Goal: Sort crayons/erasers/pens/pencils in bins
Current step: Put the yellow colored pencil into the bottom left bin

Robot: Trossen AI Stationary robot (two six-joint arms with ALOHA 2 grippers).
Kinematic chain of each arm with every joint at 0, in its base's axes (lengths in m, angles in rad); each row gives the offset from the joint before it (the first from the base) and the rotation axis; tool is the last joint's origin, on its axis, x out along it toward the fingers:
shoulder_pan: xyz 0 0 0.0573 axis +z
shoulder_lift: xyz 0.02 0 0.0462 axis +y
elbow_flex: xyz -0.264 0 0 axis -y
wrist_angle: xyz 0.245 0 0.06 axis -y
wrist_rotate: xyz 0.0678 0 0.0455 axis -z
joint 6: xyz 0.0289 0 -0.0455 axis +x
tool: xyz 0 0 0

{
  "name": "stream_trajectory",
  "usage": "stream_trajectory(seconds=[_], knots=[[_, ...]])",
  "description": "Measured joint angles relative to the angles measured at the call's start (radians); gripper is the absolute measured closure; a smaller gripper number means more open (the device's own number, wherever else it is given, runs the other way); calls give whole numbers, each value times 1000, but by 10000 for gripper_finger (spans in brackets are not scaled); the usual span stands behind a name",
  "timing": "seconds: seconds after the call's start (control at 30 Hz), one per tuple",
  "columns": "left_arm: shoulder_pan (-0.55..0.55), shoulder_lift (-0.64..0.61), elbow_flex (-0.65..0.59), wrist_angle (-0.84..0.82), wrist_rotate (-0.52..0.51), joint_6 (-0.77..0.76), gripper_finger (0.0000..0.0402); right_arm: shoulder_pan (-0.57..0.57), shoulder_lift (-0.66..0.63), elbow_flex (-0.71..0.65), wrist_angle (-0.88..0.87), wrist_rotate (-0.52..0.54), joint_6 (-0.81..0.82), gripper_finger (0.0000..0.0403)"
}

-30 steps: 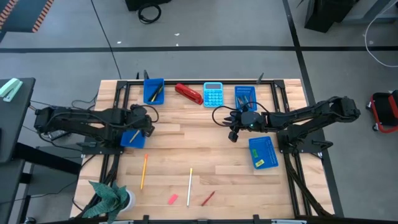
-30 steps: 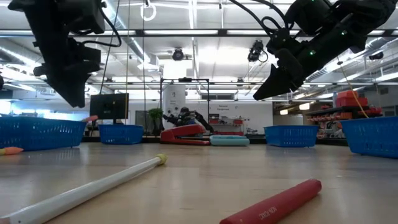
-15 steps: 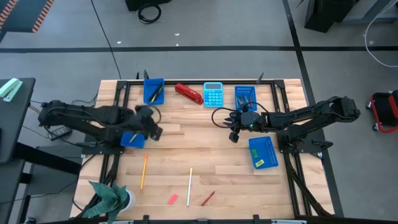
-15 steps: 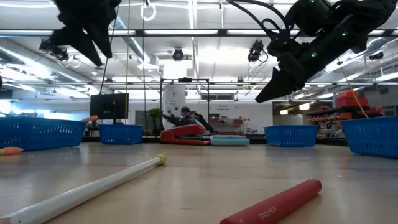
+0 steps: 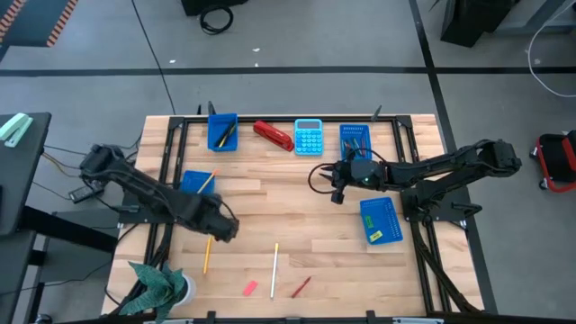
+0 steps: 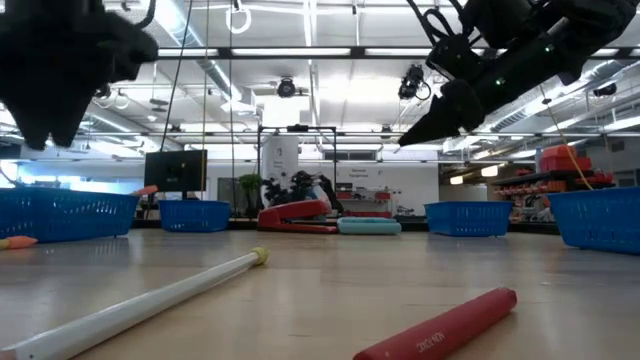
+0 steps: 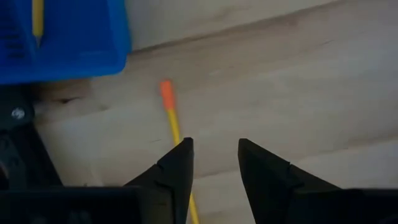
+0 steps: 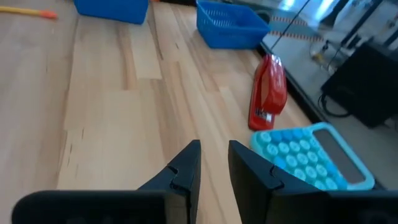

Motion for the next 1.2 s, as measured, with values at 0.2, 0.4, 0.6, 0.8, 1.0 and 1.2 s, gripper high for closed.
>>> stream_trajectory(seconds=[0.2, 0.4, 0.6, 0.8, 1.0, 1.2], knots=[[-28, 110, -55, 43, 50, -66, 257, -1, 0, 0, 60, 0, -27, 315], [-27, 124, -199, 274, 146, -43, 260, -1, 0, 0, 63, 0, -30, 315], [-26, 117, -299, 371, 137, -45, 296, -1, 0, 0, 62, 0, -37, 315], [-25, 117, -312, 403, 146, -27, 337, -1, 0, 0, 62, 0, -37, 315], [-25, 125, -260, 379, 142, 80, 386, -1, 0, 1, 66, -1, -48, 315], [7, 127, -137, 316, 147, 246, 386, -1, 0, 1, 66, -1, -56, 315]])
